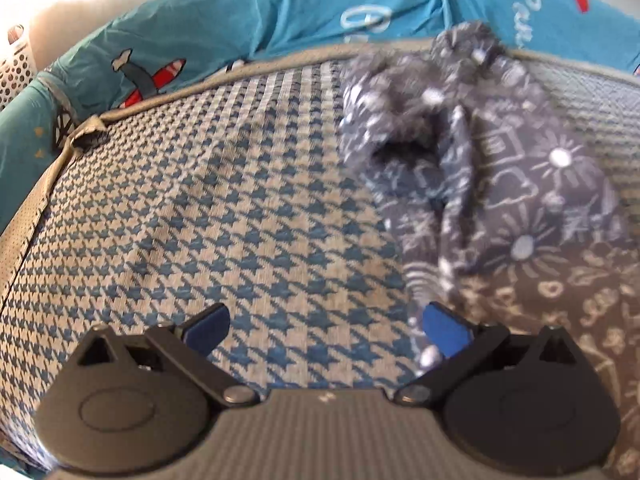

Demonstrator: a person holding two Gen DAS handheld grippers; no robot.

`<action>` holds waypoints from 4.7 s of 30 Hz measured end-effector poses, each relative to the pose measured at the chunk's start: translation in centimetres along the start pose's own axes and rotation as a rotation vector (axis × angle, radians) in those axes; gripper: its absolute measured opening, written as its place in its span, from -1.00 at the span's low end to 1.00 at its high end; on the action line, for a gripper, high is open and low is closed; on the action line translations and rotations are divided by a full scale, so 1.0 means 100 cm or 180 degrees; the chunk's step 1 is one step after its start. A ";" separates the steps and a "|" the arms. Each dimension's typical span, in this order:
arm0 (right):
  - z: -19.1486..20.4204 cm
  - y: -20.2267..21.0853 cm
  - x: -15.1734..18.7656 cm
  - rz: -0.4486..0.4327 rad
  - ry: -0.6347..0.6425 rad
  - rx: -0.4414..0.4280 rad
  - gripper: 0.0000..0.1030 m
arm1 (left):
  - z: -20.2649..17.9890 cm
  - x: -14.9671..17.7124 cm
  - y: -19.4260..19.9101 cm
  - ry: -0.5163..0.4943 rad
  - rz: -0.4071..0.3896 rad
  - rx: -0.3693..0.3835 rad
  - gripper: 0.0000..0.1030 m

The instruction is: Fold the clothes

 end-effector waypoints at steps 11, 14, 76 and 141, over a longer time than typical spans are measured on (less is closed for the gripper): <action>0.033 0.004 0.036 0.0189 -0.0044 -0.0086 0.05 | -0.018 0.006 0.034 0.0189 -0.0224 0.0555 1.00; 0.043 0.000 0.049 0.0330 -0.0008 -0.0116 0.05 | -0.037 0.016 0.023 -0.0092 0.0027 0.0540 1.00; 0.040 0.011 0.063 -0.0271 -0.1323 -0.1435 -0.61 | 0.022 0.090 0.068 0.1364 0.0397 0.1301 1.00; -0.013 0.005 -0.044 -0.1217 -0.1526 -0.1341 -0.60 | 0.020 -0.066 0.090 0.2078 -0.0850 0.1909 0.65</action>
Point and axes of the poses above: each gripper's, at about its wrist camera, not at the fingertips, and y roughly against the way its jaws point, z to its left, x to its underside, the point moved 1 cm from there along -y, roughly the way its jaws point, and after that the axes turned 5 degrees about -x, right-handed, at the moved point
